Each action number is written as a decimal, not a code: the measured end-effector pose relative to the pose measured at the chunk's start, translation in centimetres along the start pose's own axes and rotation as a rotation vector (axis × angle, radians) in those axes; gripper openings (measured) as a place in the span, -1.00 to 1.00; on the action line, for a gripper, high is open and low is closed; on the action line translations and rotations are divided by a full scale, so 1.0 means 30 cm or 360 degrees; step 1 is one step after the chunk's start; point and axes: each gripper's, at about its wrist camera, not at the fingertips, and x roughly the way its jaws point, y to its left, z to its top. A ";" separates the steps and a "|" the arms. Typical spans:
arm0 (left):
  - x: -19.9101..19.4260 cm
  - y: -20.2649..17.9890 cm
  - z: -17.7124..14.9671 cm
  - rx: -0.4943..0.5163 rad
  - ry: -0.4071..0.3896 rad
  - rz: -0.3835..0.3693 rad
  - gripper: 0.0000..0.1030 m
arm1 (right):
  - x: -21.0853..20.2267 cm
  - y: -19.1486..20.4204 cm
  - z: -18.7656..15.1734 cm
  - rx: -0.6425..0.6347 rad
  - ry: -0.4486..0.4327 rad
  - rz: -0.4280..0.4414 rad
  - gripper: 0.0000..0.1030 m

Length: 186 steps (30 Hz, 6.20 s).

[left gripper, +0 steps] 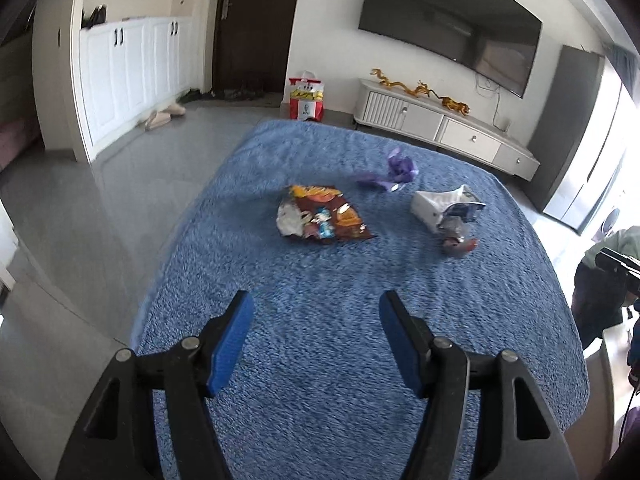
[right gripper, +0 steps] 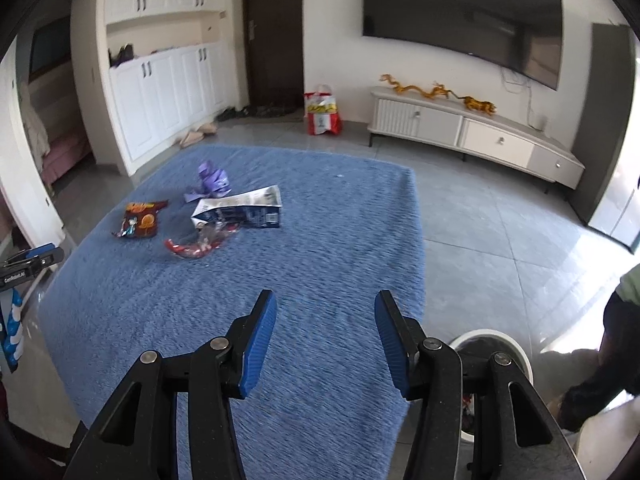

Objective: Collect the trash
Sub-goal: 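Move both open tools back toward the remaining trash on the rug, then grasp the brown snack bag with the left tool while the right tool grasps the clear plastic wrapper, then carry both items to the bin and open both tools to drop them, then move both open tools toward the purple bag and milk carton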

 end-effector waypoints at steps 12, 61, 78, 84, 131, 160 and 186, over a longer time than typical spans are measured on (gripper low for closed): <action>0.155 0.121 0.032 -0.0061 0.0090 -0.0034 0.26 | 0.206 0.202 0.118 -0.0146 0.0104 0.0128 0.01; 0.450 -0.108 0.161 0.0312 0.0154 -0.0210 -0.79 | 0.535 0.325 0.114 -0.0018 0.0263 0.0486 -0.75; 0.027 -0.233 0.073 0.0277 -0.0120 -0.0005 -0.81 | 0.144 0.200 0.003 -0.0019 0.0030 0.0453 -0.75; -0.041 -0.336 0.060 0.0354 -0.0192 0.0099 -0.81 | 0.047 0.097 -0.048 0.0008 -0.0036 0.0388 -0.75; 0.702 -1.955 -0.070 0.0987 0.0494 -0.0683 -0.51 | 0.312 -1.028 -0.483 0.0771 0.0284 -0.0441 -0.23; 0.141 -1.168 0.094 0.0672 -0.0157 -0.0206 0.11 | -0.043 -0.558 -0.238 0.0486 -0.0106 -0.0204 -0.03; -0.124 -0.426 0.107 0.0118 -0.0411 0.0198 0.19 | 0.018 0.022 -0.022 0.0079 -0.0040 0.0115 0.05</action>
